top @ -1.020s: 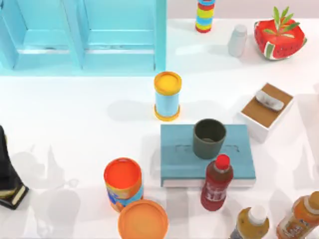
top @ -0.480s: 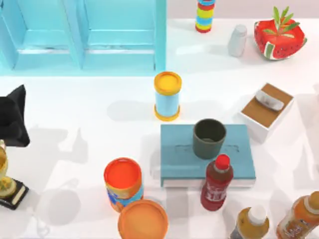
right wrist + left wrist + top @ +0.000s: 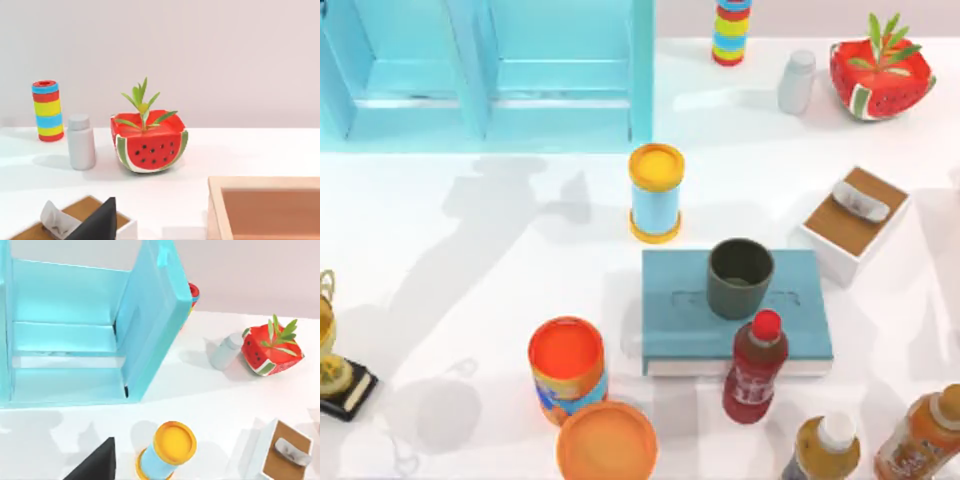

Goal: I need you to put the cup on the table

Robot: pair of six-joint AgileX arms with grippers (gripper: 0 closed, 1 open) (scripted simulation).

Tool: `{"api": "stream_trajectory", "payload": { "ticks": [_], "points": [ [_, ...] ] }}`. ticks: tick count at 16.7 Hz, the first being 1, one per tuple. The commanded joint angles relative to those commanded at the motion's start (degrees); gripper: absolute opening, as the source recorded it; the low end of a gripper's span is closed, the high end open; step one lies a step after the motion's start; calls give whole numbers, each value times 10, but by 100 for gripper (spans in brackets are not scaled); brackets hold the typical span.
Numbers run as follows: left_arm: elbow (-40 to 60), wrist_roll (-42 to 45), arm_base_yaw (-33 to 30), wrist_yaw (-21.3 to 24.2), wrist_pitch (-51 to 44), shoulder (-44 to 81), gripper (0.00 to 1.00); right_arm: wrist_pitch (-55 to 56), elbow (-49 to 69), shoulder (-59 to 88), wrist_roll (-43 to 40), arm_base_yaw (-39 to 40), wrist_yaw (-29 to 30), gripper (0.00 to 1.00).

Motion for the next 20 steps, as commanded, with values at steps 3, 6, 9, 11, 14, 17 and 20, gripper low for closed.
{"api": "stream_trajectory", "payload": {
  "ticks": [3, 6, 9, 11, 14, 17, 20],
  "points": [
    [195, -65, -64, -13, -98, 158, 100, 0, 0, 0, 0, 0, 0, 100],
    [372, -128, -123, -23, -197, 317, 100, 0, 0, 0, 0, 0, 0, 100],
    [522, -187, -172, -29, -296, 475, 100, 0, 0, 0, 0, 0, 0, 100],
    [604, -220, -197, -31, -359, 574, 100, 0, 0, 0, 0, 0, 0, 100],
    [695, -262, -225, -31, -443, 694, 100, 0, 0, 0, 0, 0, 0, 100],
    [747, -288, -242, -30, -502, 769, 100, 0, 0, 0, 0, 0, 0, 100],
    [761, -297, -247, -30, -521, 791, 100, 0, 0, 0, 0, 0, 0, 100]
  ]
}}
